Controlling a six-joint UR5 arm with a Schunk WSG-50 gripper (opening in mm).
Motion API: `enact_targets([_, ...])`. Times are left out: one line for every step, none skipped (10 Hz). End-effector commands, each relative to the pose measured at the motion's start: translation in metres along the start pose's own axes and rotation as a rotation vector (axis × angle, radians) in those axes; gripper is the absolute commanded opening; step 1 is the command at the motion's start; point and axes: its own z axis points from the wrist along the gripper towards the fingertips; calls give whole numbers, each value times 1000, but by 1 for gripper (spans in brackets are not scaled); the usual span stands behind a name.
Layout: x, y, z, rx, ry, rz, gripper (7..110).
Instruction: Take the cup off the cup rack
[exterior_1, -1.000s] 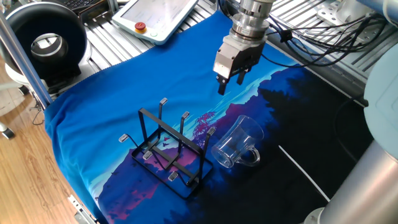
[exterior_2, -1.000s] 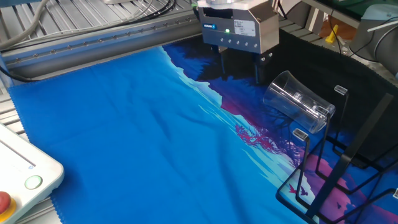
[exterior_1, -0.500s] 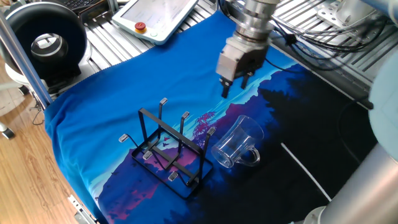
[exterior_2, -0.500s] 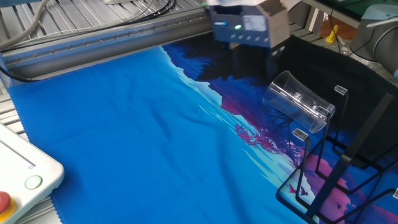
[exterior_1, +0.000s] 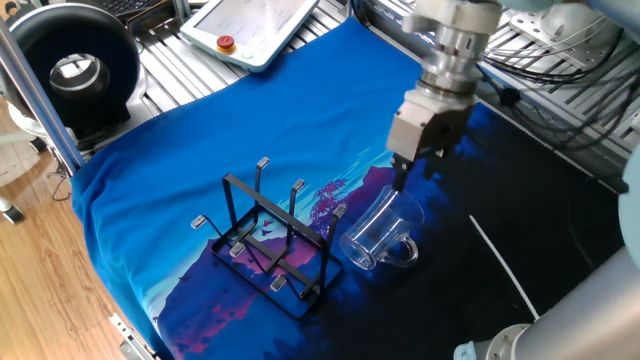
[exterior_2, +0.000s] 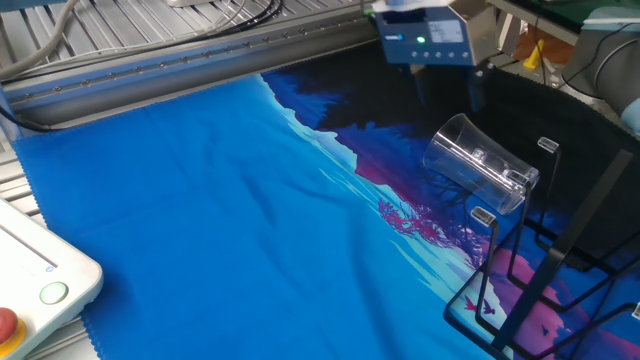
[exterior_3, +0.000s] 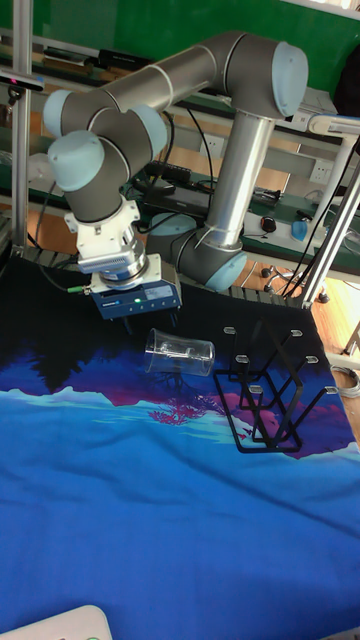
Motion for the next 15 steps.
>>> enact_targets([-7,22,15,-57,-26,7,44])
enact_targets([-17,30,16,-72,-27,8,44])
enact_targets([-25,37,20,-74,-19,29,44])
enact_targets([-32,36,27,-56,-22,47,44])
enact_targets([-36,41,32,-85,-29,45,22])
enact_targets([-36,44,35,-105,-23,51,22])
enact_targets([-30,39,36,-84,0,73,22])
enact_targets([-21,34,36,-63,36,109,22])
enact_targets([-20,36,35,-80,37,109,7])
enact_targets([-20,40,34,-99,37,104,7])
enact_targets([-20,42,32,-108,36,101,7])
enact_targets([-23,42,29,-102,29,86,7])
enact_targets([-35,32,23,-63,-18,18,22])
enact_targets([-45,22,14,-25,-53,-24,22])
enact_targets([-48,9,4,22,-63,-34,66])
